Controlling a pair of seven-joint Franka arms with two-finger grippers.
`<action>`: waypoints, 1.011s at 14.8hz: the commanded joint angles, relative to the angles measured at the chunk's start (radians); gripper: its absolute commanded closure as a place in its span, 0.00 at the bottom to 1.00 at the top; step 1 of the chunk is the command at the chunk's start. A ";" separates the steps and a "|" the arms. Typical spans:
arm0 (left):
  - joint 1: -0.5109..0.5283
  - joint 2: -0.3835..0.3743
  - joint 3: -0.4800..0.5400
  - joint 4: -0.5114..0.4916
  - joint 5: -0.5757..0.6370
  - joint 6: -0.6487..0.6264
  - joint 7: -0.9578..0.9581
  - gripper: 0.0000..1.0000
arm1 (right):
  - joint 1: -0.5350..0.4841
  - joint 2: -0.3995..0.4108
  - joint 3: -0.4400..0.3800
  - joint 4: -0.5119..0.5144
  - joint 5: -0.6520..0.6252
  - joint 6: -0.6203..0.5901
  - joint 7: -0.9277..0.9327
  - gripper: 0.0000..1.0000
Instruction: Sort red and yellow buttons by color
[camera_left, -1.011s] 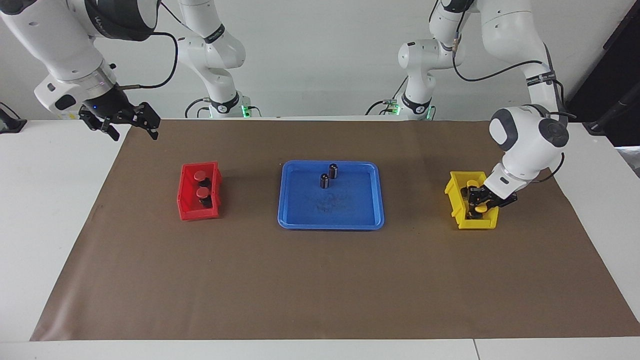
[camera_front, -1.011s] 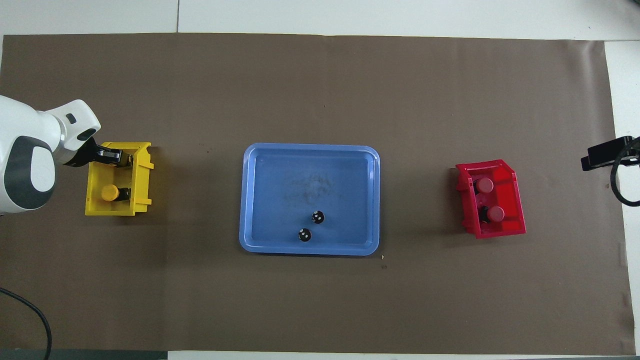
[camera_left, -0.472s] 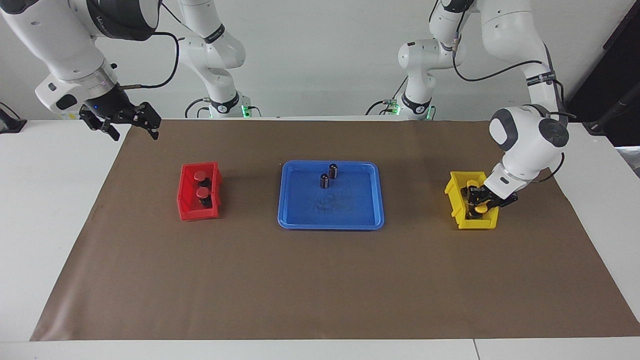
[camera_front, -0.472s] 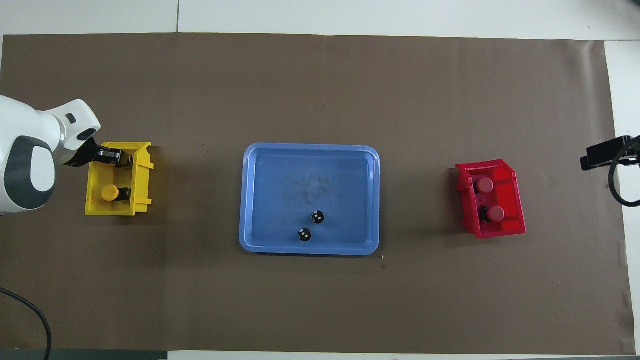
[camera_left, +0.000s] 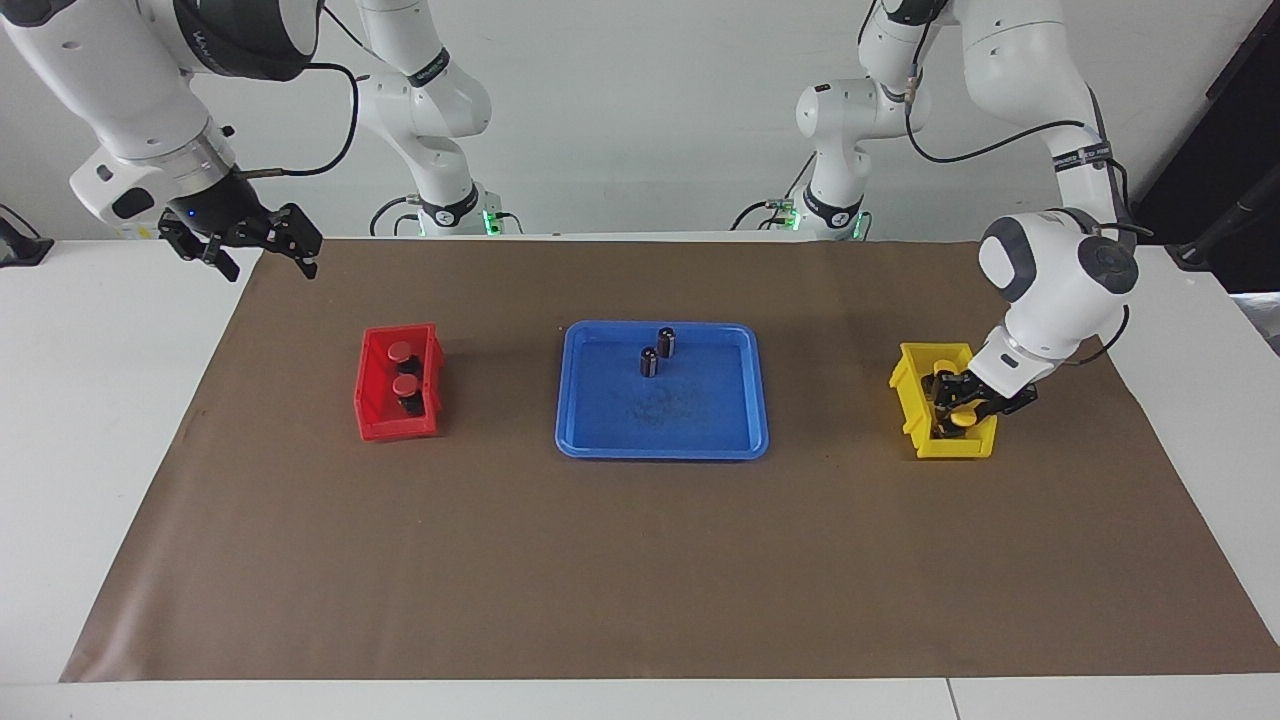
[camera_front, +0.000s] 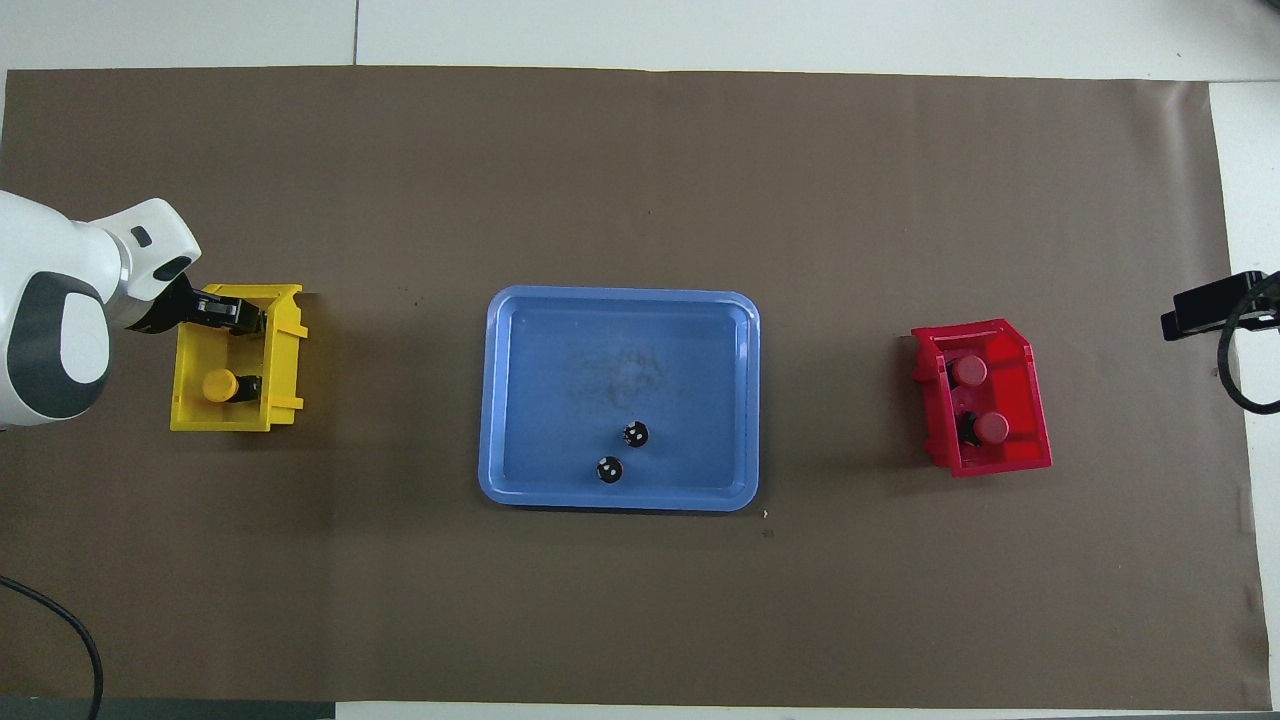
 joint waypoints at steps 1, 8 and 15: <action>0.009 -0.012 -0.004 0.010 -0.018 -0.019 0.007 0.42 | -0.003 0.010 0.010 0.021 -0.022 -0.016 0.021 0.00; 0.000 -0.052 0.001 0.250 0.039 -0.380 0.007 0.00 | -0.003 0.012 0.010 0.022 -0.021 -0.013 0.021 0.00; -0.001 -0.180 -0.002 0.488 0.054 -0.736 -0.003 0.00 | -0.005 0.012 0.010 0.025 -0.022 -0.016 0.021 0.00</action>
